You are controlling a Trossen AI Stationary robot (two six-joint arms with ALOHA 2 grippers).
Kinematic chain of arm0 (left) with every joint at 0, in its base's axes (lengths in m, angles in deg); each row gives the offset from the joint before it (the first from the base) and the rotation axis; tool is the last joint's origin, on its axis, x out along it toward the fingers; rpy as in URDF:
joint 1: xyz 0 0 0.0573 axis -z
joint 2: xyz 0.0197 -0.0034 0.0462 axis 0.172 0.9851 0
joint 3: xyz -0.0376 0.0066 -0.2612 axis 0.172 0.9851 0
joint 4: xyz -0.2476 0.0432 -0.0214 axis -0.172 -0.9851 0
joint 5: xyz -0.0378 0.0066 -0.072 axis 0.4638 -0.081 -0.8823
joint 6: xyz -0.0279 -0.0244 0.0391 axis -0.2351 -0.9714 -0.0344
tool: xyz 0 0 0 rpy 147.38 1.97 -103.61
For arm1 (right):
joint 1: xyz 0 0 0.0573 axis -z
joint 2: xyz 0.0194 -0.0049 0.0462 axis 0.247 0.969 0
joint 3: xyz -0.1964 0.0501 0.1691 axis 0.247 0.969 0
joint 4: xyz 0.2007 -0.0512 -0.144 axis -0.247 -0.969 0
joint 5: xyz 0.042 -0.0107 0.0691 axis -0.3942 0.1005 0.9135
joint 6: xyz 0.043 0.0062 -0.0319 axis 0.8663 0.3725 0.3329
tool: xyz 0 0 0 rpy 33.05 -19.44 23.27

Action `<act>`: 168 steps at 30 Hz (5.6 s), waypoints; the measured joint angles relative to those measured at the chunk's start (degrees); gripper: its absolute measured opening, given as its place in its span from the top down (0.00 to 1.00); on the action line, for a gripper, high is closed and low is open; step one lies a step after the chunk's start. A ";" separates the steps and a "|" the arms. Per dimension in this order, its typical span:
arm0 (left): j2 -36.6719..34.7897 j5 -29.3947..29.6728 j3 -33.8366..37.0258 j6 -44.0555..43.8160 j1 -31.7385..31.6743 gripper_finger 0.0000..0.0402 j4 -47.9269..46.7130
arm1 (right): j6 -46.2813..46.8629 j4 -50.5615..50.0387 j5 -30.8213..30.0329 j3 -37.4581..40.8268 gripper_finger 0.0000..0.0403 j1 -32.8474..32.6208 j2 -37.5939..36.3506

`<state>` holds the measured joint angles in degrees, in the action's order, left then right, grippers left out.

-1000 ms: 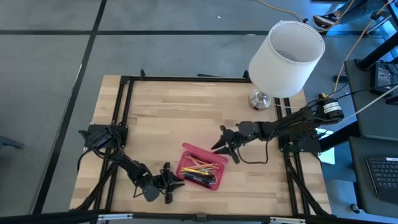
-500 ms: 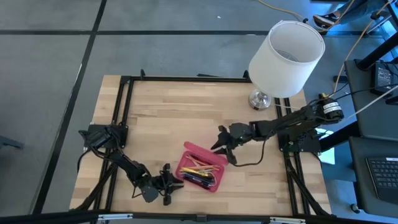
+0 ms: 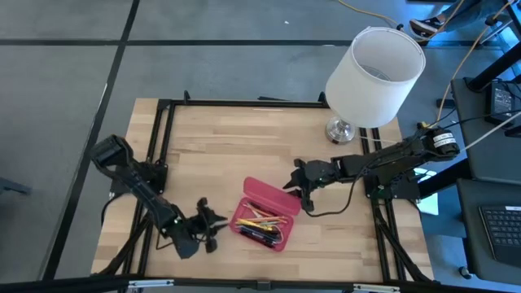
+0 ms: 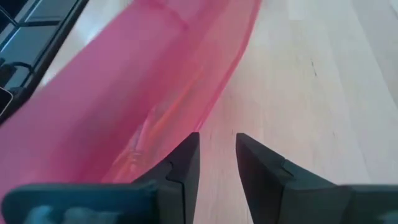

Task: Pick & place school supplies into a supply box
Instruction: Close the red supply box, then put the brown pen into the red supply box

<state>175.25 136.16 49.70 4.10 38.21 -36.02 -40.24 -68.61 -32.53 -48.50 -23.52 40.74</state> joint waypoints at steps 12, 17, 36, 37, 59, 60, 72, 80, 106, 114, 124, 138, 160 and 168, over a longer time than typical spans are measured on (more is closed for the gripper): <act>3.99 -5.48 0.02 -12.76 -6.42 0.80 -8.98 | -1.47 5.10 6.43 0.02 0.73 -0.10 0.04; 5.39 -6.06 0.02 -11.55 -7.03 0.80 -4.25 | -2.62 3.60 1.92 0.07 0.73 -0.38 -0.57; 11.98 -10.19 -0.96 -1.21 -9.25 0.80 21.57 | -10.84 2.06 -1.30 0.02 0.73 -0.35 -2.10; 12.38 -11.35 -0.91 -0.93 -9.30 0.80 21.41 | -10.94 1.55 -1.47 0.02 0.73 -0.34 -2.48; -6.57 0.01 -0.83 1.42 -13.56 0.81 -12.85 | -9.11 -4.56 -4.42 0.02 0.73 -6.52 -18.51; -7.65 -0.72 -0.83 2.08 -15.09 0.81 -14.51 | -8.90 -4.95 -5.11 0.02 0.73 -7.06 -18.85; -26.34 -10.54 -0.83 29.78 -40.74 0.81 -20.97 | 1.11 -18.81 -15.59 0.02 0.73 -14.67 -22.86; -26.08 -38.13 -0.85 52.38 -63.97 0.80 -4.30 | 4.70 -24.77 -16.50 6.69 0.73 -14.70 -29.05; 2.21 -68.11 -0.83 53.84 -83.88 0.80 28.21 | 0.94 -11.12 -26.68 26.99 0.73 -8.41 -55.77; 2.05 -68.04 -0.85 54.40 -83.67 0.80 31.46 | -4.42 -11.00 -30.15 26.99 0.73 -8.41 -55.71; 2.05 -68.53 -0.85 54.19 -83.91 0.73 31.67 | -8.51 -12.00 -30.14 26.99 0.73 -8.41 -55.71; 2.05 -68.84 -0.85 55.79 -83.42 0.54 30.54 | -13.72 -10.84 -46.17 26.99 0.73 -8.43 -55.71; 1.94 -64.76 -7.00 56.77 -82.24 0.48 19.70 | -13.95 -12.81 -49.19 26.99 0.73 -3.41 -55.71; 6.81 -59.48 -29.51 71.60 -83.55 0.48 -12.13 | -13.83 -13.29 -48.98 26.99 0.73 -0.96 -55.71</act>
<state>182.06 76.68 20.19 75.70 -45.34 -48.15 -54.07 -81.89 -81.51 -21.51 -24.48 -14.97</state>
